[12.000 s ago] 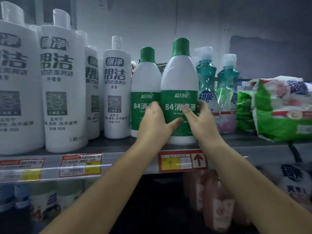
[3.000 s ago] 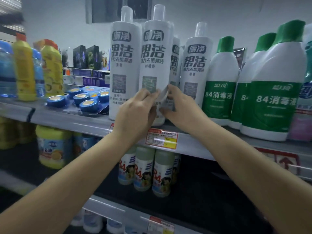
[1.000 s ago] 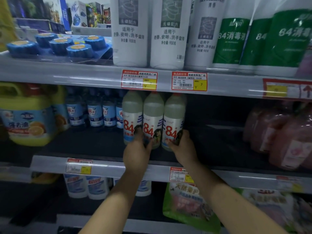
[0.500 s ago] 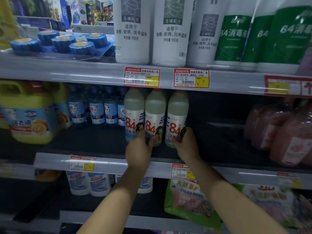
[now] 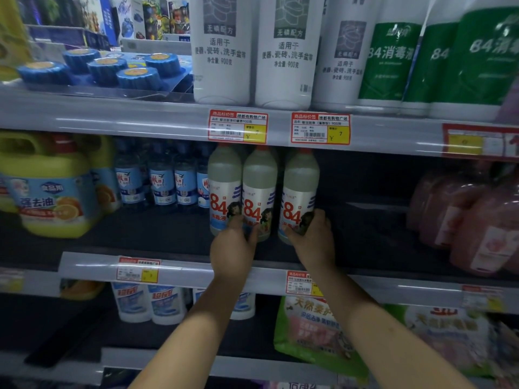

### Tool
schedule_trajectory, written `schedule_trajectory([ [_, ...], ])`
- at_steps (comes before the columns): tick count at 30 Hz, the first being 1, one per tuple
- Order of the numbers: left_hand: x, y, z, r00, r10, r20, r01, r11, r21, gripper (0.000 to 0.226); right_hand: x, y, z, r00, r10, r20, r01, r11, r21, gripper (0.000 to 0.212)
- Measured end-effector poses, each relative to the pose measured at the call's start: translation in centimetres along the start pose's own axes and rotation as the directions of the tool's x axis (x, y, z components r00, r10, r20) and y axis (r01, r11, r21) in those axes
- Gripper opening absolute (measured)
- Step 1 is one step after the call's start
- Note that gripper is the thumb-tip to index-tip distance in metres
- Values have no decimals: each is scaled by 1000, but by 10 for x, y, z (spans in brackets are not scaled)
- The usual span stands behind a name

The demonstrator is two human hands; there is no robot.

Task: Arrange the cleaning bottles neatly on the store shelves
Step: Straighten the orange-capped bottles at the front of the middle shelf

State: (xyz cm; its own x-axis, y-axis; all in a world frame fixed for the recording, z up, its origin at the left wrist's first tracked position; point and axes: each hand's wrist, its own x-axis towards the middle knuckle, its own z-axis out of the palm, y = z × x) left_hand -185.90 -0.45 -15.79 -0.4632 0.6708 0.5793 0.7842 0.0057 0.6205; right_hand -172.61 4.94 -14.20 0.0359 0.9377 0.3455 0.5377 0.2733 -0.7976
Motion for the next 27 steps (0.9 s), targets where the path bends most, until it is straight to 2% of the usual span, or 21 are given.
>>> schedule_trajectory([
  [13,-4,-1,0,990,141,-4,-140,986,92,24,-4,-1,2,997,-60,-43,60,998,8,75],
  [27,0,2,-2,993,80,82,-92,983,158,37,-6,-3,3,996,-77,-46,76,997,-32,72],
])
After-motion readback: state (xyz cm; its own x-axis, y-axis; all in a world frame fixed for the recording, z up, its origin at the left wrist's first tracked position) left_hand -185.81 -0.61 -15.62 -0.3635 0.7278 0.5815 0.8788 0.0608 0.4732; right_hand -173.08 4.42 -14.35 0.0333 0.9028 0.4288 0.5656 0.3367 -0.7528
